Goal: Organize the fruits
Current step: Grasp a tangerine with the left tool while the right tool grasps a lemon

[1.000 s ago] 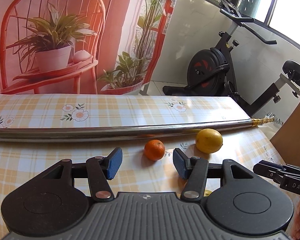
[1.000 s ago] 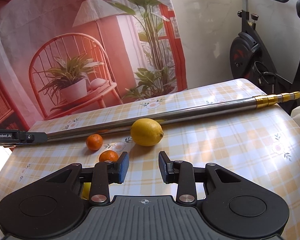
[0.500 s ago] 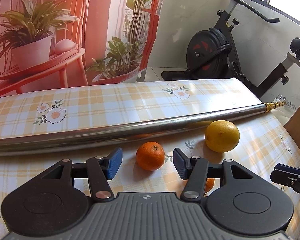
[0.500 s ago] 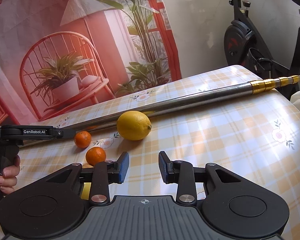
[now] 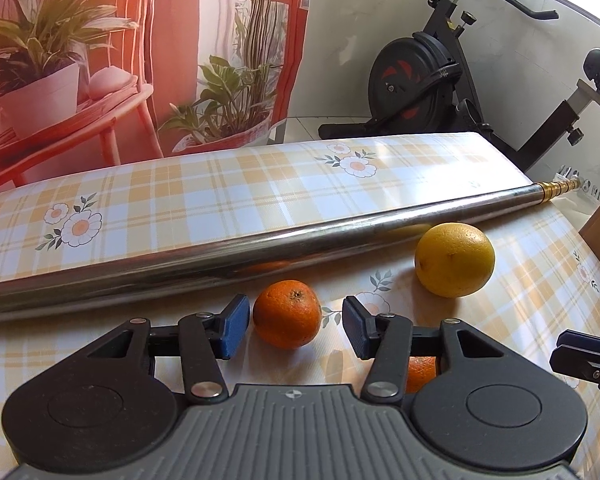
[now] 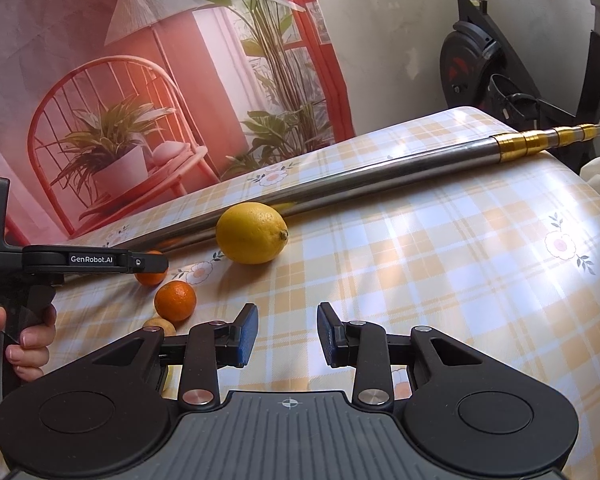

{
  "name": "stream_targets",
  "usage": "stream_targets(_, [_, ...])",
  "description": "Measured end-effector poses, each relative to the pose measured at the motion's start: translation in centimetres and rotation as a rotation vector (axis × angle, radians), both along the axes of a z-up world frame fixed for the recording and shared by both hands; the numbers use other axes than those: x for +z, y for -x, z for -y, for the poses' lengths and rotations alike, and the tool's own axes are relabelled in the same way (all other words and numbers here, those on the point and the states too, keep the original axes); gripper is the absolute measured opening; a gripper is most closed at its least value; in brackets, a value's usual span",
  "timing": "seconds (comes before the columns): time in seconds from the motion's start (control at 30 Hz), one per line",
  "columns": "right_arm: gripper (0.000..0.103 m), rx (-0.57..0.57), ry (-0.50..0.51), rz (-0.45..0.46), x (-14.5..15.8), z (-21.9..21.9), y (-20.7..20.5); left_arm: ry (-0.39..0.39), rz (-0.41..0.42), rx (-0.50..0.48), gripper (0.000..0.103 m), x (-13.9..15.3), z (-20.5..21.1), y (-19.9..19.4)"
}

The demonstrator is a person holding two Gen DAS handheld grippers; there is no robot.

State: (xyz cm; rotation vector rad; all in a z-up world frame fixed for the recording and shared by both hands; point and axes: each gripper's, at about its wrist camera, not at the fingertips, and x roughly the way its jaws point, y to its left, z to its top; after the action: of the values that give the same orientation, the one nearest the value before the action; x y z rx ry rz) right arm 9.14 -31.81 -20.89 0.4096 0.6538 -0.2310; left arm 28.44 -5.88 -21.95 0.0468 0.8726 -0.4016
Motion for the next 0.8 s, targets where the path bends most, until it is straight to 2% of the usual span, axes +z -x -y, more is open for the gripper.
stream_targets(0.13, [0.031, -0.001, -0.004, -0.004, -0.2, 0.1, 0.1, -0.004, -0.011, 0.006, 0.054, -0.3, 0.1, -0.3])
stream_targets(0.5, [0.031, 0.003, -0.014, -0.012, -0.7, 0.2, -0.1, -0.015, 0.001, 0.015, 0.041, -0.2, -0.2, -0.3])
stream_targets(0.8, [0.031, 0.001, -0.011, -0.005, -0.7, 0.4, -0.2, -0.049, 0.046, -0.017, 0.04, 0.6, -0.7, 1.1])
